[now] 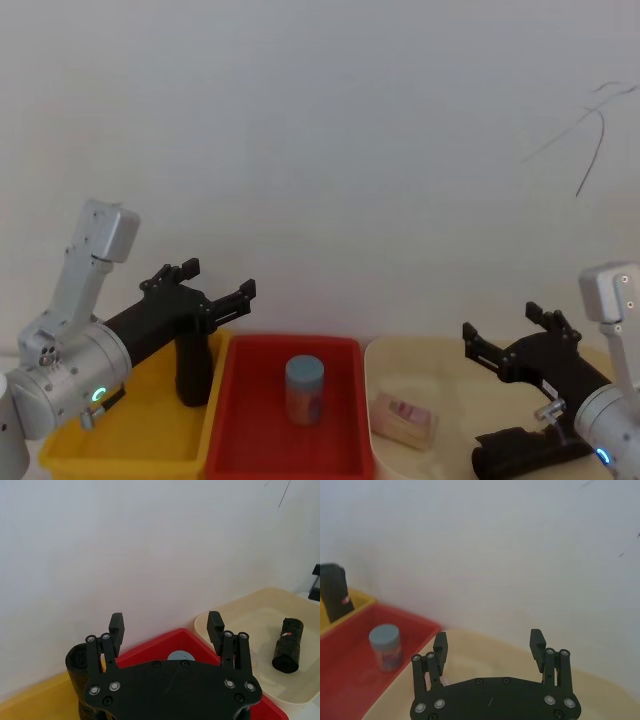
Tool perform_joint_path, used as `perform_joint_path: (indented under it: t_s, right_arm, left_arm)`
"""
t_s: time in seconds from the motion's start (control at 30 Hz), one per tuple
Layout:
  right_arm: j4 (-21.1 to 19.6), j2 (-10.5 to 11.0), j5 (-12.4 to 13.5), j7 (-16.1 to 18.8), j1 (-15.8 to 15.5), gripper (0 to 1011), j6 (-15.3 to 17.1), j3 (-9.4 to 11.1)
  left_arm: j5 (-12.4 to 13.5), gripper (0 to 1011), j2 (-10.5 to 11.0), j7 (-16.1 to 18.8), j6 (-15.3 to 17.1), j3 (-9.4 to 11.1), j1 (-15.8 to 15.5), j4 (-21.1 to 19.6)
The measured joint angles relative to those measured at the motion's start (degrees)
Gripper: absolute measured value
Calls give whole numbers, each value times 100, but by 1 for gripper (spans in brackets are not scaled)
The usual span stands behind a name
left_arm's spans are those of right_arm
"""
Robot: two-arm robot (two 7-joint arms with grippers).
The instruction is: Pick up the garbage bag with the one hand and transfer it to the other hand.
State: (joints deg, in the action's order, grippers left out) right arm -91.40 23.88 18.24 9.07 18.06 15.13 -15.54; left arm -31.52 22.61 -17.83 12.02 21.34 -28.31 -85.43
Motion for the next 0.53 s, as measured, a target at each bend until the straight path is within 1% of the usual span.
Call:
perform_joint_path:
  t_s: [0.03,0.1,0.13,0.2,0.27,0.33,0.37,0.43,0.47,0.53]
  right_arm:
    - [-13,-40,-32,-66,-40,1000,-140,19]
    - [-25,-84,-61,-125,-76,1000,-261,39]
    - [-36,-139,-89,-179,-117,1000,-395,61]
    - [-42,-185,-117,-237,-155,1000,-525,78]
    - [-55,-261,-168,-335,-211,1000,-753,101]
    - [-60,-320,-201,-392,-250,1000,-894,118]
    - [-62,-375,-239,-458,-282,1000,-1064,132]
    - [-64,-429,-274,-517,-314,1000,-1212,145]
    - [-64,-494,-316,-575,-354,1000,-1380,158]
    - [-64,-550,-350,-638,-386,1000,-1528,167]
  left_arm:
    - [0,1001,1,0,0,0,0,0]
    - [0,1001,0,0,0,0,0,-1]
    - [0,1001,0,0,0,0,0,0]
    - [0,1001,0,0,0,0,0,0]
    - [0,1001,0,0,0,0,0,0]
    - [0,1001,0,0,0,0,0,0]
    - [0,1001,0,0,0,0,0,0]
    - [0,1001,0,0,0,0,0,0]
    - [0,1001,0,0,0,0,0,0]
    - [0,1001,0,0,0,-1,0,0]
